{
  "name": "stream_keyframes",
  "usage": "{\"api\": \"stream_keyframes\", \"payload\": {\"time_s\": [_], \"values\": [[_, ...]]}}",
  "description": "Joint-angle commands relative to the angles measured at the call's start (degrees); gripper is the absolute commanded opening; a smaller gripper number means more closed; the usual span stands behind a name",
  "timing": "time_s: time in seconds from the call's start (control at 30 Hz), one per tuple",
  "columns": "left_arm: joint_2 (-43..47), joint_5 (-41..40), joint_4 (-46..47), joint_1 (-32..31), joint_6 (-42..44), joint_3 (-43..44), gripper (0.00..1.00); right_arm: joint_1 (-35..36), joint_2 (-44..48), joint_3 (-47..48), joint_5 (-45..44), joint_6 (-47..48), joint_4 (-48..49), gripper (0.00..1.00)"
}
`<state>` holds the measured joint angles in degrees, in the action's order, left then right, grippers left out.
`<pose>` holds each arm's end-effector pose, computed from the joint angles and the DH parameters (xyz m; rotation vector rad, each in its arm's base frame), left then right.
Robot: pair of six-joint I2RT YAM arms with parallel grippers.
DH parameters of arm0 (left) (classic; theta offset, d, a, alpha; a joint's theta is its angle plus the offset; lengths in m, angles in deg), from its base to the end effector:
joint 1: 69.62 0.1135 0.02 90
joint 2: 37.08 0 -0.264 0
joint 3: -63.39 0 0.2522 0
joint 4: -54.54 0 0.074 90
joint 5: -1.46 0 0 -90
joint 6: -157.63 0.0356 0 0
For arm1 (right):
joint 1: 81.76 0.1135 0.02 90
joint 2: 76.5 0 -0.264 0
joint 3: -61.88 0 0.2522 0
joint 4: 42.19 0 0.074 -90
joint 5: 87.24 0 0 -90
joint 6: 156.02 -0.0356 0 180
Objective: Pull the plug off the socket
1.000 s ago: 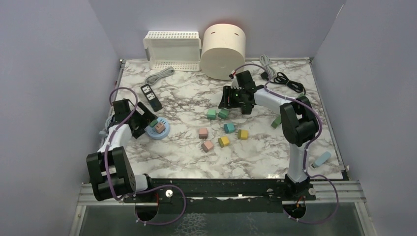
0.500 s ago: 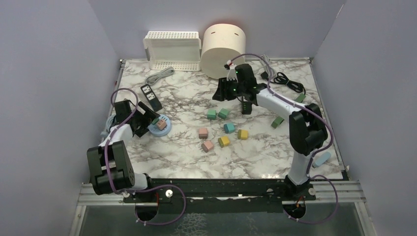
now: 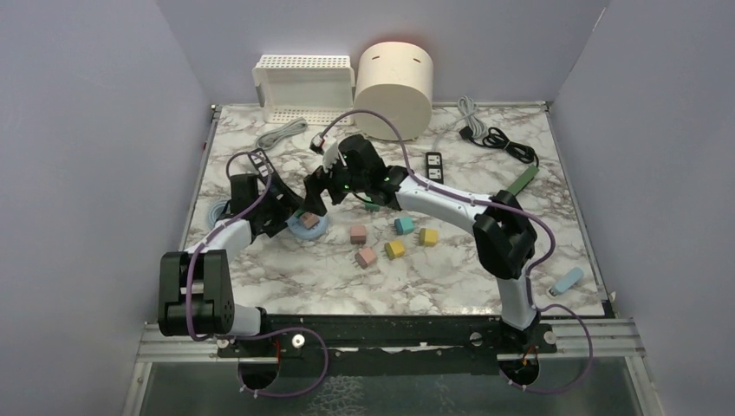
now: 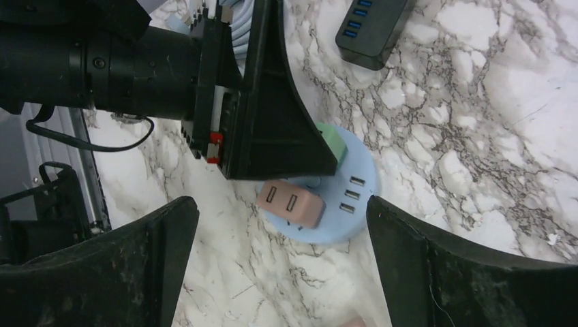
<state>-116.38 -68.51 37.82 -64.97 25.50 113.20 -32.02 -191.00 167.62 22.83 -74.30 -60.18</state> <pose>0.2650 0.0093 0.1712 -0.8065 2.2992 -0.7203 0.2974 0.3701 0.2670 -0.9763 1.9202 0.9709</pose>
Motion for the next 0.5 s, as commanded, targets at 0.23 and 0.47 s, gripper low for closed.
{"api": "stream_keyframes", "payload": {"time_s": [0.23, 0.47], "values": [[-2.06, -0.05, 1.54, -4.87, -5.11, -0.63, 0.9, 1.99, -1.27, -1.28, -8.83, 0.41, 0.35, 0.98], [-0.61, -0.19, 3.29, -4.89, -7.91, 0.48, 0.9, 4.41, -0.29, -3.94, -11.44, 4.91, 0.21, 0.93]]}}
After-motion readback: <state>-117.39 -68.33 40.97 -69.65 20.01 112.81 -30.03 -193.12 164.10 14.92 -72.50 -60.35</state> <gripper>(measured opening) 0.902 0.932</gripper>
